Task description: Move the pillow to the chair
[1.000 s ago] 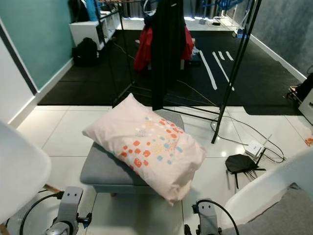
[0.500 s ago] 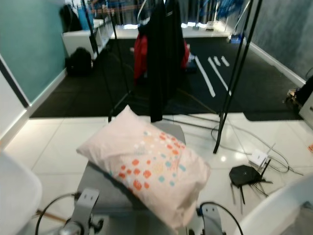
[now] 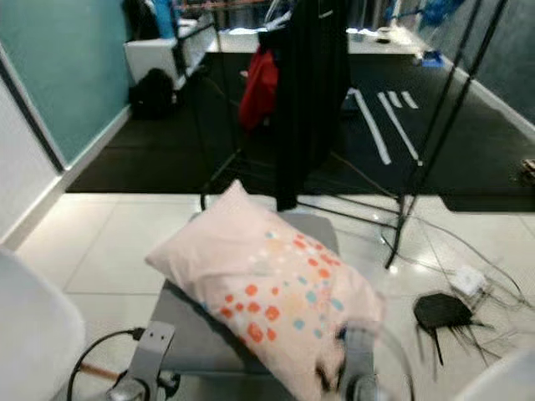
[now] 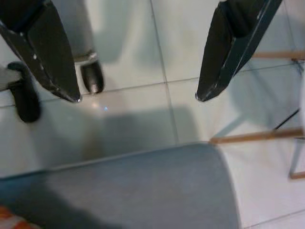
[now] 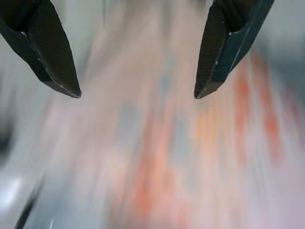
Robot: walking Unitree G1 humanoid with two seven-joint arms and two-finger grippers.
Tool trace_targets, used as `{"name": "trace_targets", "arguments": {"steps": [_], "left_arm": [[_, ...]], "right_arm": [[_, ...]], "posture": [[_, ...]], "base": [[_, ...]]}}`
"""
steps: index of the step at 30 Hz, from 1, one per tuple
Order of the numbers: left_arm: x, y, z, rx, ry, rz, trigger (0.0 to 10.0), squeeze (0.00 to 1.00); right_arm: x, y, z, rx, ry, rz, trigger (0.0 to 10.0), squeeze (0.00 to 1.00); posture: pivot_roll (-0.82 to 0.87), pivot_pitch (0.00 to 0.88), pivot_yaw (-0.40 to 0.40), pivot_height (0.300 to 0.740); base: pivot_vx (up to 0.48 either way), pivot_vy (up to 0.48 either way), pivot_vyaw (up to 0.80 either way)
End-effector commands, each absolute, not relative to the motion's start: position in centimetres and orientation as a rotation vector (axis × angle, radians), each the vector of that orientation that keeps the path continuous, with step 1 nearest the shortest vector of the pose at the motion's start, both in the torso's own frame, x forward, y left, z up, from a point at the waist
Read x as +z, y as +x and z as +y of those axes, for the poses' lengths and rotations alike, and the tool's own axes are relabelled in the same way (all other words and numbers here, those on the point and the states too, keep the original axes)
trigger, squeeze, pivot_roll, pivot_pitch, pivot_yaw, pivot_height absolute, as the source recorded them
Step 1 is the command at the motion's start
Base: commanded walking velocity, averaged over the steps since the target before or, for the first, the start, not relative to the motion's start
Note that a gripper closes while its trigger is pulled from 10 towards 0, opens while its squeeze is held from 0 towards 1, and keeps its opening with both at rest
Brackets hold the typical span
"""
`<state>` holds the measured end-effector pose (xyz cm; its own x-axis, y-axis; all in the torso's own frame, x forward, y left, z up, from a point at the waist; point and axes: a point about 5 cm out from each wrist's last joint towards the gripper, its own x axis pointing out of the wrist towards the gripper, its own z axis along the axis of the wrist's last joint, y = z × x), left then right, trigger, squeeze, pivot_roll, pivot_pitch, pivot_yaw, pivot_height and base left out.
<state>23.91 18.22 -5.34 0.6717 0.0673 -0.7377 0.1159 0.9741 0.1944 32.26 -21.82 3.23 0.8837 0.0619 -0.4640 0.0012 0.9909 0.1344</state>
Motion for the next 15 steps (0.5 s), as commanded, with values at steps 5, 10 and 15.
{"name": "trace_targets", "arguments": {"steps": [5,10,15], "left_arm": [[-5.0,24.4,18.8,-0.024,0.254,0.851,10.0,0.0],[-4.4,25.2,18.7,-0.025,0.257,0.84,10.0,0.0],[-4.2,25.4,19.5,0.013,0.251,0.82,10.0,0.0]], "right_arm": [[6.0,34.4,-21.9,0.014,0.275,0.383,10.0,0.0],[7.0,35.1,-21.6,0.021,0.35,0.348,10.0,0.0],[7.2,35.3,-21.4,0.031,0.412,0.35,10.0,0.0]], "posture": [[-0.1,0.075,-0.018,0.695],[-0.1,0.077,-0.016,0.675],[-0.1,0.076,-0.018,0.655]], "base": [[0.0,0.0,0.0],[0.0,0.0,0.0],[0.0,0.0,0.0]]}}
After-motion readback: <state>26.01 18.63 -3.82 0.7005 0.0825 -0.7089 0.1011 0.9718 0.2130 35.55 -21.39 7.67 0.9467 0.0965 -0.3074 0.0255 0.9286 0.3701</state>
